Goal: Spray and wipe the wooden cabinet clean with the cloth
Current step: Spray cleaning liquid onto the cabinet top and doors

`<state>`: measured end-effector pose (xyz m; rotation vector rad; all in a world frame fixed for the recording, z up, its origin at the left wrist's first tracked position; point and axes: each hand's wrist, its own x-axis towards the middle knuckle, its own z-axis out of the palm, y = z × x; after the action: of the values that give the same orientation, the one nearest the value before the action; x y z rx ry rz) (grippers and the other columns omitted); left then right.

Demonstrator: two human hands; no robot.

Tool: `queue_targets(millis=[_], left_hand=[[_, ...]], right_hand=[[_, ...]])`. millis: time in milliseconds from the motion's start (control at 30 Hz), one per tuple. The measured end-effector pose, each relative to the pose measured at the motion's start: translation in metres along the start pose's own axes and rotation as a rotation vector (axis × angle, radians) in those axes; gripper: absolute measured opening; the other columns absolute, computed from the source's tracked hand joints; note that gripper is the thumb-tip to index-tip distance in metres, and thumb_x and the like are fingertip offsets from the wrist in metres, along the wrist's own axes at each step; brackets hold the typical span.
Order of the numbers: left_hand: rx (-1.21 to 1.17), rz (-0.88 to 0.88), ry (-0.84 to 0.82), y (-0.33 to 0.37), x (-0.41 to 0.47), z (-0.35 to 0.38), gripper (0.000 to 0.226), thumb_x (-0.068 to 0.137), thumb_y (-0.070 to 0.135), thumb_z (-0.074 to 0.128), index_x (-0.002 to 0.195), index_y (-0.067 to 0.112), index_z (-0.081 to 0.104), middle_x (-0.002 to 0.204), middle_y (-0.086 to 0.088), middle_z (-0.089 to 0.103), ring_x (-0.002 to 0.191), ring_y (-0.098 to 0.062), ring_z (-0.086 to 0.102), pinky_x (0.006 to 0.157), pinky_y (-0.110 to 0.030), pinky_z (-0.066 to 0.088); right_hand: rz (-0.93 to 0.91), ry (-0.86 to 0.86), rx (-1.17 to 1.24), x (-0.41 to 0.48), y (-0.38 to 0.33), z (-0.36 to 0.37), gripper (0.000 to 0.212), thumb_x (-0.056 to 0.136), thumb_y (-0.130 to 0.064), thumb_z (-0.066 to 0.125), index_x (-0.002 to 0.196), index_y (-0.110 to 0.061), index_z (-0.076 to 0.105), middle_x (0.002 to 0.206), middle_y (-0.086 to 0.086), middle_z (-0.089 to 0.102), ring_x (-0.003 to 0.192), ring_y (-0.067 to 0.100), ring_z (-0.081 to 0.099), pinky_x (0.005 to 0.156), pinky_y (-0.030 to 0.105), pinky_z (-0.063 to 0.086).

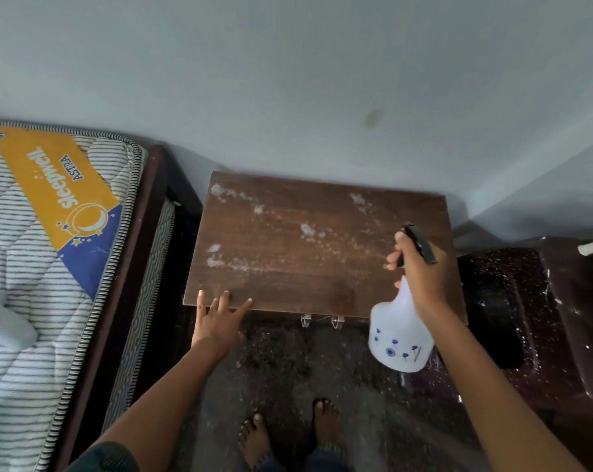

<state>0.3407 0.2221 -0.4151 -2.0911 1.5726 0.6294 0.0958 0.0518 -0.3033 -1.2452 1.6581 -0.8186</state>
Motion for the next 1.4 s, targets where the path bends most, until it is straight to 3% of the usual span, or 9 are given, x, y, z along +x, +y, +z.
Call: queue_targets(millis=[200, 300, 433, 633, 733, 833, 1167, 1333, 1400], left_hand=[[0.025, 0.009, -0.029, 0.006, 0.004, 0.008, 0.069, 0.096, 0.039, 0.046, 0.152, 0.032, 0.006, 0.155, -0.020, 0.005, 0.145, -0.034, 0.011, 0.118, -0.048, -0.003], [0.031, 0.002, -0.081, 0.009, 0.005, 0.006, 0.068, 0.098, 0.034, 0.043, 0.153, 0.030, 0.002, 0.155, -0.023, 0.000, 0.145, -0.038, 0.007, 0.119, -0.045, -0.001], [0.010, -0.015, -0.140, 0.009, 0.013, 0.006, 0.066, 0.100, 0.029, 0.040, 0.152, 0.033, 0.000, 0.156, -0.023, -0.005, 0.145, -0.041, 0.005, 0.120, -0.044, -0.001], [0.050, -0.102, -0.135, 0.025, 0.020, -0.004, 0.060, 0.097, 0.035, 0.042, 0.150, 0.032, 0.016, 0.155, -0.019, 0.012, 0.140, -0.035, 0.027, 0.118, -0.049, 0.003], [0.065, -0.150, -0.117, 0.036, 0.023, -0.005, 0.055, 0.094, 0.037, 0.046, 0.146, 0.029, 0.030, 0.151, -0.019, 0.024, 0.140, -0.031, 0.026, 0.117, -0.052, 0.006], [0.024, -0.161, -0.114, 0.036, 0.019, 0.001, 0.059, 0.096, 0.033, 0.043, 0.150, 0.026, 0.021, 0.155, -0.024, 0.013, 0.144, -0.031, 0.020, 0.117, -0.052, 0.003], [-0.100, -0.108, -0.075, 0.032, 0.010, 0.006, 0.062, 0.097, 0.030, 0.041, 0.152, 0.018, 0.014, 0.154, -0.031, 0.005, 0.145, -0.035, 0.016, 0.119, -0.041, 0.011], [-0.158, -0.108, -0.074, 0.030, 0.005, 0.002, 0.060, 0.098, 0.026, 0.040, 0.152, 0.020, 0.015, 0.155, -0.029, 0.001, 0.145, -0.036, 0.014, 0.118, -0.039, 0.013], [-0.174, -0.110, -0.072, 0.030, 0.004, 0.001, 0.059, 0.098, 0.024, 0.039, 0.152, 0.021, 0.015, 0.156, -0.028, 0.001, 0.145, -0.036, 0.014, 0.118, -0.038, 0.015]], right_hand=[[0.077, 0.312, 0.039, 0.017, 0.014, -0.046, 0.033, 0.088, -0.038, 0.057, 0.062, -0.018, 0.056, 0.057, 0.007, 0.057, 0.041, 0.014, 0.051, 0.042, 0.023, 0.039], [0.125, 0.338, 0.056, 0.018, 0.017, -0.063, 0.031, 0.087, -0.035, 0.056, 0.063, -0.016, 0.056, 0.057, 0.009, 0.055, 0.038, 0.014, 0.049, 0.045, 0.027, 0.040], [0.163, 0.239, 0.082, 0.010, 0.023, -0.070, 0.022, 0.088, -0.023, 0.057, 0.068, -0.015, 0.057, 0.061, 0.007, 0.061, 0.037, 0.003, 0.054, 0.048, 0.026, 0.043], [0.051, -0.099, -0.073, -0.018, 0.034, -0.034, 0.021, 0.087, -0.030, 0.063, 0.072, -0.015, 0.064, 0.049, -0.002, 0.061, 0.041, 0.008, 0.055, 0.038, 0.019, 0.038], [0.017, -0.188, -0.144, -0.037, 0.039, -0.016, 0.024, 0.086, -0.031, 0.065, 0.067, -0.016, 0.063, 0.047, 0.000, 0.059, 0.036, 0.010, 0.051, 0.036, 0.020, 0.036], [0.053, -0.206, -0.121, -0.041, 0.044, -0.023, 0.020, 0.087, -0.027, 0.062, 0.069, -0.018, 0.063, 0.055, 0.005, 0.063, 0.045, 0.015, 0.055, 0.038, 0.021, 0.037], [0.269, 0.280, 0.001, -0.012, 0.095, -0.102, 0.033, 0.090, -0.031, 0.057, 0.067, -0.008, 0.058, 0.056, 0.011, 0.056, 0.044, 0.020, 0.049, 0.045, 0.026, 0.041], [0.187, 0.000, -0.033, -0.031, 0.100, -0.075, 0.013, 0.089, -0.021, 0.061, 0.081, -0.010, 0.062, 0.061, 0.007, 0.059, 0.052, 0.018, 0.055, 0.042, 0.023, 0.041], [0.137, -0.128, -0.070, -0.044, 0.092, -0.045, 0.018, 0.089, -0.025, 0.063, 0.074, -0.015, 0.062, 0.057, 0.005, 0.060, 0.048, 0.015, 0.055, 0.037, 0.021, 0.037]])
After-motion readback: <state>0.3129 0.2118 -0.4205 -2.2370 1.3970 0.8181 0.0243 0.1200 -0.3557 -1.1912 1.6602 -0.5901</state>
